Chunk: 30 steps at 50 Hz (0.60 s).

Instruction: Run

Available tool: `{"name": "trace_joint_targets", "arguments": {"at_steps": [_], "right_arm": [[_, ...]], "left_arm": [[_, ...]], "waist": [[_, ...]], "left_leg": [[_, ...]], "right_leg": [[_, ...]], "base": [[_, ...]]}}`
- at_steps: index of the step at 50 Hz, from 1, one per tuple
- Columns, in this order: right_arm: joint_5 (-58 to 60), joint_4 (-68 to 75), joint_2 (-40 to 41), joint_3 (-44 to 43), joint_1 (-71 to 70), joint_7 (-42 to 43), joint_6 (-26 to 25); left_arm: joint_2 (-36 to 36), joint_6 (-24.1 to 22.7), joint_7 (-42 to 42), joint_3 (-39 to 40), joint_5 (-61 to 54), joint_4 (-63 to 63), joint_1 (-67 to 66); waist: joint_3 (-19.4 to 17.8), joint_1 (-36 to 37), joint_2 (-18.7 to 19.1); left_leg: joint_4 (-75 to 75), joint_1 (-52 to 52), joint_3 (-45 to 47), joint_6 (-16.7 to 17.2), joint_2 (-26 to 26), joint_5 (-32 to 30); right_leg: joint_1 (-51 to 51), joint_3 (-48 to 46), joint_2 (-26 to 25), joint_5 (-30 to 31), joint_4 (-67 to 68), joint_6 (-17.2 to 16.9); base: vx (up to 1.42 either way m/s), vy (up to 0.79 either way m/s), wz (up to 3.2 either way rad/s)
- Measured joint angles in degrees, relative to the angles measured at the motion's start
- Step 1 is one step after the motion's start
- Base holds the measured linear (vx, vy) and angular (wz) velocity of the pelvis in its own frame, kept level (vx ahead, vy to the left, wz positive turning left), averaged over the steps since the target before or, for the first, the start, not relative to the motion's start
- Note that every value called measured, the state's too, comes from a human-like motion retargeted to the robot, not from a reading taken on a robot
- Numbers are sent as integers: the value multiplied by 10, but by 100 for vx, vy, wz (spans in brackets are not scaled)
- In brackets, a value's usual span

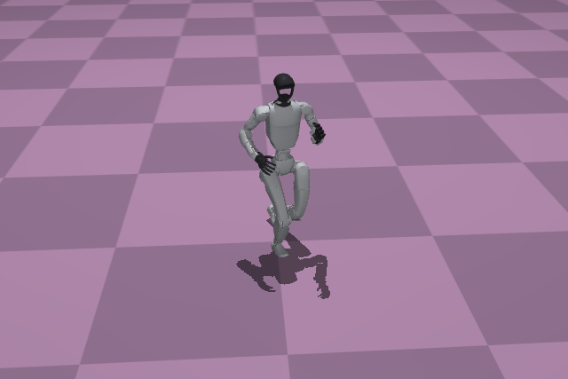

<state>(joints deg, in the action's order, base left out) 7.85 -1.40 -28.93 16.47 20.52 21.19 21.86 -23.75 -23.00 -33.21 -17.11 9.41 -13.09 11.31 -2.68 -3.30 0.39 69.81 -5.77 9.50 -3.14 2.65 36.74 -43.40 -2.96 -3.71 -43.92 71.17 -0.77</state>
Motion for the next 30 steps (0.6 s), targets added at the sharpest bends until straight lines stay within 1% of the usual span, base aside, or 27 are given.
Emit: {"name": "trace_joint_targets", "arguments": {"at_steps": [2, 3, 5, 7, 9, 10, 12, 13, 15, 17, 20, 22, 23, 25, 26, 27, 28, 30], "right_arm": [[-10, -1, 3, -7, 11, 1, 0], [-11, -1, 5, -9, 12, 5, -1], [-8, -4, 10, -12, 1, 15, -2], [6, -4, 14, -16, -37, 34, -11], [29, 2, 19, -19, -105, 58, -24], [38, 5, 21, -20, -139, 67, -29], [46, 0, 24, -24, -201, 77, -32], [45, -8, 25, -27, -225, 80, -31], [36, -32, 24, -33, -260, 83, -28], [27, -58, 23, -36, -278, 79, -21], [22, -90, 23, -38, -290, 72, -12], [26, -98, 26, -38, -290, 67, -9], [29, -101, 29, -38, -289, 65, -8], [36, -103, 41, -35, -277, 62, -7], [42, -101, 47, -33, -265, 60, -8], [48, -98, 54, -31, -253, 59, -10], [55, -92, 62, -29, -239, 57, -13], [73, -74, 79, -30, -217, 50, -21]], "left_arm": [[4, -7, 10, -7, -5, -2, -9], [7, -8, 15, -13, -8, 0, -18], [14, -3, 24, -22, -13, 9, -42], [18, 13, 35, -29, -16, 33, -67], [17, 34, 50, -29, -15, 67, -88], [16, 43, 58, -28, -14, 84, -102], [10, 47, 77, -22, -19, 105, -138], [5, 45, 85, -17, -23, 109, -160], [-6, 39, 103, -5, -35, 109, -209], [-17, 31, 117, 11, -49, 106, -255], [-25, 23, 131, 34, -70, 102, -312], [-18, 23, 132, 47, -85, 99, -338], [-14, 22, 130, 51, -88, 96, -347], [-8, 22, 121, 57, -86, 92, -355], [-3, 21, 115, 57, -81, 88, -353], [1, 20, 107, 57, -75, 85, -348], [3, 20, 98, 57, -66, 82, -335], [2, 27, 65, 51, -40, 87, -272]], "waist": [[2, 7, 23], [-1, 12, 27], [-9, 25, 30], [-24, 46, 31], [-38, 75, 35], [-42, 91, 37], [-39, 116, 30], [-36, 125, 21], [-32, 134, -10], [-31, 137, -51], [-27, 136, -105], [-25, 128, -133], [-25, 123, -143], [-29, 115, -157], [-33, 110, -162], [-36, 104, -166], [-41, 97, -169], [-52, 82, -177]], "left_leg": [[73, -2, -6, 14, -47, -54], [116, -5, -6, 13, -64, -74], [206, -16, -5, 0, -100, -94], [294, -49, -9, -28, -136, -77], [363, -113, -19, -58, -172, -38], [388, -149, -21, -74, -186, -14], [388, -227, -22, -96, -183, 32], [370, -260, -18, -103, -167, 49], [301, -310, 2, -109, -114, 75], [189, -335, 31, -102, -43, 81], [-1, -346, 59, -80, 63, 71], [-90, -340, 63, -77, 123, 59], [-109, -335, 63, -80, 145, 52], [-94, -327, 62, -95, 171, 50], [-62, -324, 64, -108, 177, 59], [-32, -320, 64, -117, 180, 70], [-6, -310, 60, -118, 177, 87], [15, -284, 49, -119, 171, 116]], "right_leg": [[8, -14, -35, 12, -21, 11], [12, -18, -44, 11, -5, 21], [25, -23, -57, -9, 42, 51], [49, -28, -67, -46, 83, 83], [72, -30, -83, -61, 89, 104], [83, -28, -92, -61, 85, 109], [114, -15, -95, -61, 71, 102], [133, -5, -88, -61, 65, 92], [180, 16, -57, -61, 63, 62], [230, 34, -6, -35, 55, 20], [286, 47, 73, 33, 57, -47], [305, 52, 116, 85, 84, -78], [310, 55, 132, 111, 106, -90], [314, 59, 156, 160, 165, -103], [311, 58, 169, 171, 205, -101], [305, 58, 182, 178, 245, -96], [291, 56, 193, 178, 284, -86], [234, 63, 211, 166, 351, -58]], "base": [[-5, -9, -12], [-6, -8, -6], [-5, -7, -4], [-5, -9, -8], [-9, -8, -30], [-9, -4, -39], [-3, 0, -14], [3, 4, 20], [9, 6, 54], [10, 7, 69], [6, 9, 49], [0, 8, 26], [-2, 6, 12], [0, 0, 0], [0, 0, 0], [-5, -5, -18], [-6, -8, -18], [-8, -8, -9]]}}
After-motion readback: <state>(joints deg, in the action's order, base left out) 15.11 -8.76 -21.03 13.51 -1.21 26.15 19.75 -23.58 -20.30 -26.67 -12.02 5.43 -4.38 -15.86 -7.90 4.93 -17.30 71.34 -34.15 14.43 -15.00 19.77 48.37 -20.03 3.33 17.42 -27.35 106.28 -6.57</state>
